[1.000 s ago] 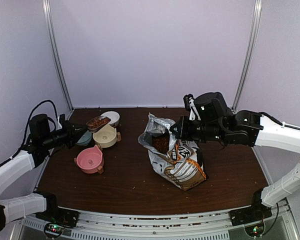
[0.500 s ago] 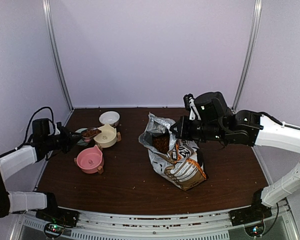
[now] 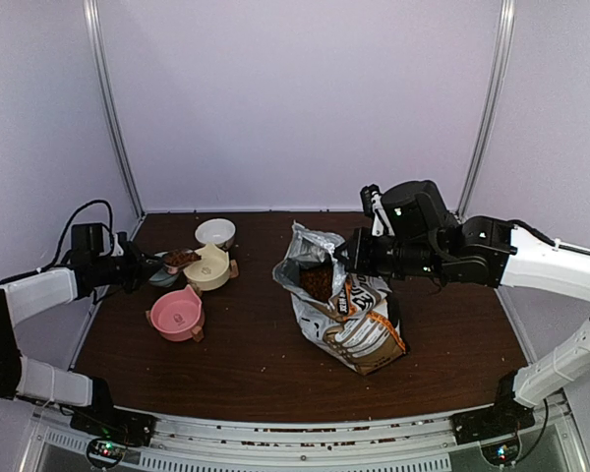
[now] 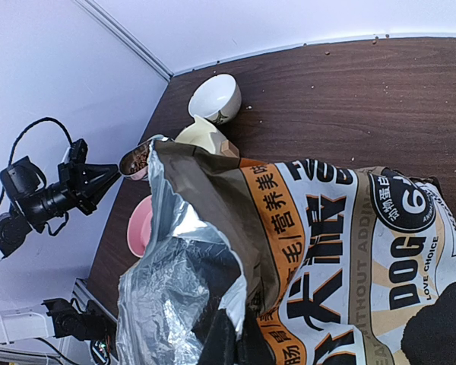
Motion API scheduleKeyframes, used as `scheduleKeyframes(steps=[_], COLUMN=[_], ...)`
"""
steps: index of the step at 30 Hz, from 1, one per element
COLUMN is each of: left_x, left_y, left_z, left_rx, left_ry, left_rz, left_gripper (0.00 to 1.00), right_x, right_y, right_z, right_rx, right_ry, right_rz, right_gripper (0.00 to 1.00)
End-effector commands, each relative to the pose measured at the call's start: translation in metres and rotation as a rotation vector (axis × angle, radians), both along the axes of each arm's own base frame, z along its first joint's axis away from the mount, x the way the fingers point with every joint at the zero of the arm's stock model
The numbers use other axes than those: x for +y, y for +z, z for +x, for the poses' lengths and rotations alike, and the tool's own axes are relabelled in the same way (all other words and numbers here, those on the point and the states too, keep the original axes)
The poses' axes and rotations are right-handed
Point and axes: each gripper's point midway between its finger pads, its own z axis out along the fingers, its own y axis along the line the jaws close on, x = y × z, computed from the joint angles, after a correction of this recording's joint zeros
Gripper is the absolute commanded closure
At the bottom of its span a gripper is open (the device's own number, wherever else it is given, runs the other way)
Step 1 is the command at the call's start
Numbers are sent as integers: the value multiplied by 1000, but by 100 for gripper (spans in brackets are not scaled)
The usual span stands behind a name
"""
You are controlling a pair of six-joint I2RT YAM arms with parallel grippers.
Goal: Serve the pet food
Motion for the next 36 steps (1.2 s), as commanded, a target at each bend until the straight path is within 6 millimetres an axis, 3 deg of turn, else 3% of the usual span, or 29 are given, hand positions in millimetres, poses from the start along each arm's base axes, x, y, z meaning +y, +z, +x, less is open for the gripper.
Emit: scheduleKeyframes(steps=[1,11,27,36], left_x=[4,5,-6,-9], left_y=[21,7,13,20], left_z=[16,23,35,40], left_rx=[-83,-43,-33,-45], left_ry=[-16,-43,-133,-190], left_rz=[48,86,274,463], left_gripper=[100,100,100,100], right_x=[-12,-12,-15,-16], right_y=[-6,-7,-9,-8], right_z=[10,9,9,9], right_rx=[-3,-2,-1,-2], right_ry=[-51,-49,-55,-56], right_rz=[-57,-59,-70,-68], right_gripper=[100,100,100,100])
